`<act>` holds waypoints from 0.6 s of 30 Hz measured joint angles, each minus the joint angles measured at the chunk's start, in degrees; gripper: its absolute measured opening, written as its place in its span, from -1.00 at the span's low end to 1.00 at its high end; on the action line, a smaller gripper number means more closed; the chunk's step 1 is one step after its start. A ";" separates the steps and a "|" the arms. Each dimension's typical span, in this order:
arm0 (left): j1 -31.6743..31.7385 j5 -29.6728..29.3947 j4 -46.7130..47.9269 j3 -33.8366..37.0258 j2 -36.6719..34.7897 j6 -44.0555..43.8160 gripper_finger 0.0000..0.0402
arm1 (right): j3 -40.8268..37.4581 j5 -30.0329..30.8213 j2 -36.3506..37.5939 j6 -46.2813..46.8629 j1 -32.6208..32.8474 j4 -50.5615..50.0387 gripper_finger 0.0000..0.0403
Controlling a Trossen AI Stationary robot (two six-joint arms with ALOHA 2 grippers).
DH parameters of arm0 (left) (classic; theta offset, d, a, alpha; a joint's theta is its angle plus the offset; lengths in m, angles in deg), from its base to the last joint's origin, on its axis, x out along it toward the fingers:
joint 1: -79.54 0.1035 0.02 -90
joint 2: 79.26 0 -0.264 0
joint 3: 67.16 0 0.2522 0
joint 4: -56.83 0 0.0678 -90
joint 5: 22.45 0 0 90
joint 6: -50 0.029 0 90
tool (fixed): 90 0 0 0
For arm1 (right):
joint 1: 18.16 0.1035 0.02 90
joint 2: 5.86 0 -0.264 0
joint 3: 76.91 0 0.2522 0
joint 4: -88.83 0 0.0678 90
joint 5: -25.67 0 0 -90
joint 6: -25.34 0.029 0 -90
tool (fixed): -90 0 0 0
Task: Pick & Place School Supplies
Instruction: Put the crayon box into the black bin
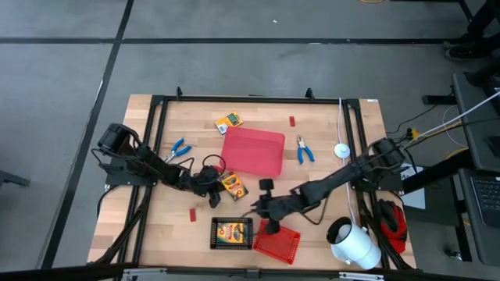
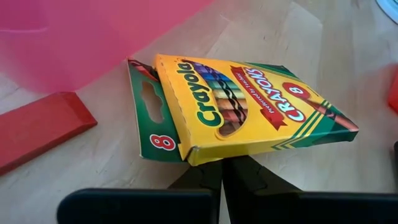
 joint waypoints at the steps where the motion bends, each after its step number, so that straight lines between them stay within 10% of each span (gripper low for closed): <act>1: -0.25 -0.30 -0.31 0.06 0.06 0.21 -0.99 | 1.03 0.32 -0.91 -0.02 -0.25 -0.08 -0.68; 18: -2.24 -3.15 -0.89 0.17 0.15 1.29 -0.99 | 9.54 13.56 -10.56 -2.95 -0.03 -0.06 0.15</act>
